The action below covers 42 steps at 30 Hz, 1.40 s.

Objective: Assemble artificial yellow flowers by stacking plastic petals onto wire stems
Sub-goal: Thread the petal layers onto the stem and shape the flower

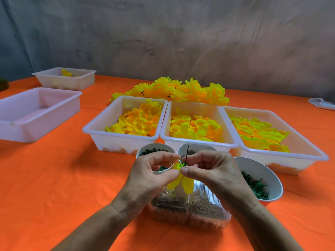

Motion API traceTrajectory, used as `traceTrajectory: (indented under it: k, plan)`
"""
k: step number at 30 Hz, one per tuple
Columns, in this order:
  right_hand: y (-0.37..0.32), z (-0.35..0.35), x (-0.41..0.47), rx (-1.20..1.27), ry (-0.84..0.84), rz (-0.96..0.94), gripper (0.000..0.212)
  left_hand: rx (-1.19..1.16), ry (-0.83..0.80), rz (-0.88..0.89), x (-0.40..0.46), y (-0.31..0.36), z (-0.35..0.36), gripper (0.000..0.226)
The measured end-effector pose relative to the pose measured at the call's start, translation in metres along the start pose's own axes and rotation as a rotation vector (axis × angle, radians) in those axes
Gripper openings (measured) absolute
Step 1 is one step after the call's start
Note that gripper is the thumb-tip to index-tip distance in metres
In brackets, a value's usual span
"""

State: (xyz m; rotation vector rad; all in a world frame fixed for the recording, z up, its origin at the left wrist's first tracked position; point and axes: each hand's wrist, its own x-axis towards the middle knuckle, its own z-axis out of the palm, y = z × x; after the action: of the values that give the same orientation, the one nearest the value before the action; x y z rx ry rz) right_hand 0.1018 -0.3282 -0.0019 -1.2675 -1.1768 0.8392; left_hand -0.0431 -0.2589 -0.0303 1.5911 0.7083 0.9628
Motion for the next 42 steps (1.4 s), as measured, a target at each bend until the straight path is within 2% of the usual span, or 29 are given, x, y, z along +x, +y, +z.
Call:
traceTrajectory:
  k: [3, 6, 11, 18, 22, 28, 31, 35, 39, 42]
  plan:
    - [-0.001, -0.002, -0.002, 0.040, -0.031, 0.014, 0.023, -0.051, 0.022, 0.053, -0.001, 0.006, -0.002, 0.018]
    - [-0.003, -0.005, -0.003, 0.063, -0.082, 0.039, 0.024, 0.004, 0.062, 0.133, -0.002, 0.012, 0.001, 0.018]
    - [-0.005, -0.011, -0.006, -0.015, -0.125, 0.030, 0.020, 0.075, 0.116, 0.138, -0.002, 0.013, 0.005, 0.011]
    - [-0.002, -0.007, -0.003, 0.005, -0.044, -0.025, 0.023, 0.210, 0.175, 0.209, -0.001, 0.014, 0.006, 0.015]
    - [0.005, -0.006, -0.002, 0.000, 0.000, -0.072, 0.029, 0.247, 0.171, 0.239, -0.001, 0.015, 0.006, 0.019]
    - [0.003, -0.006, -0.001, -0.041, -0.015, -0.096, 0.007, 0.377, 0.092, 0.314, 0.004, 0.022, 0.000, 0.014]
    - [0.002, -0.006, 0.002, -0.080, -0.022, -0.087, 0.014, 0.449, 0.075, 0.346, 0.006, 0.027, 0.000, 0.012]
    - [0.002, -0.006, 0.001, -0.072, -0.023, -0.061, 0.006, 0.493, 0.067, 0.349, 0.006, 0.031, 0.001, 0.009]
    - [0.004, -0.010, -0.003, -0.034, -0.012, -0.037, 0.019, 0.477, 0.093, 0.311, 0.002, 0.032, 0.001, 0.008]
    - [0.004, -0.011, -0.004, -0.051, 0.013, -0.043, 0.021, 0.533, 0.097, 0.391, -0.001, 0.030, 0.000, 0.011]
